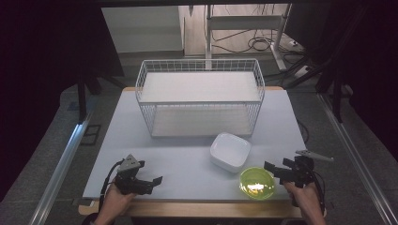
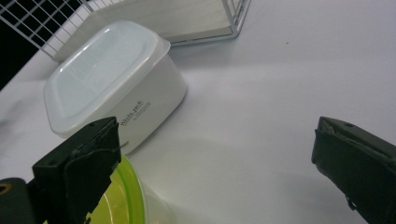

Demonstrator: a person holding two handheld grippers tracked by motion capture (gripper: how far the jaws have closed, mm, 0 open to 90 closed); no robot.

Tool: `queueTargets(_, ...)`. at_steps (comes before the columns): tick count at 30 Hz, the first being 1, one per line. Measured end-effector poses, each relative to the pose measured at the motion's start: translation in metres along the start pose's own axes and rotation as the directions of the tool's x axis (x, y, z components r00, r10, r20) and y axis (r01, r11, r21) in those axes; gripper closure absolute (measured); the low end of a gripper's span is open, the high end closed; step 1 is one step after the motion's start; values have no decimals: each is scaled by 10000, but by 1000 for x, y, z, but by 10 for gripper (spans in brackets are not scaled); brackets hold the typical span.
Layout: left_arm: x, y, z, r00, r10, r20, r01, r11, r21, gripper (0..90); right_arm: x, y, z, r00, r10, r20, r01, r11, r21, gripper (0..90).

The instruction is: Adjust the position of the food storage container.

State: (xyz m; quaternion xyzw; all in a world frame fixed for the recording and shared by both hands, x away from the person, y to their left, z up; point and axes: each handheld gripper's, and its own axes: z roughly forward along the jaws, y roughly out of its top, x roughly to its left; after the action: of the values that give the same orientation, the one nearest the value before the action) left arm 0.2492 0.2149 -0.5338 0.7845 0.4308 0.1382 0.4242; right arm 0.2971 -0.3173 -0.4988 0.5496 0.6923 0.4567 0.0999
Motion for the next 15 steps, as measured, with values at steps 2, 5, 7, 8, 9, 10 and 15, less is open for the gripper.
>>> queueTargets(2,0,0,-1,9999,5,-153,-5,10000,-29,17,1,0,0,10000,-78,17,77,10000,40,14)
queueTargets(5,2,1,-5,9998,-206,-7,205,9983,-546,23,3,2,-3,9995,-296,-129,297,9996,26,19)
queueTargets(7,3,1,-5,9997,-223,16,224,9976,-659,25,3,3,-4,9994,-322,-127,322,9995,31,26)
queueTargets(8,4,1,-6,9998,-208,32,210,9967,-781,29,4,3,-6,9989,-448,-171,449,9990,62,35)
queueTargets(9,4,1,-6,9998,-208,32,210,9967,-781,30,4,3,-6,9989,-448,-171,449,9990,62,35)
queueTargets(10,4,0,-6,9998,-176,99,184,9958,-898,31,4,4,-7,9980,-613,-180,615,9981,105,47)
queueTargets(15,4,0,-5,9998,-68,191,88,9946,-1034,35,11,5,-9,9934,-1143,-96,1145,9929,312,133)
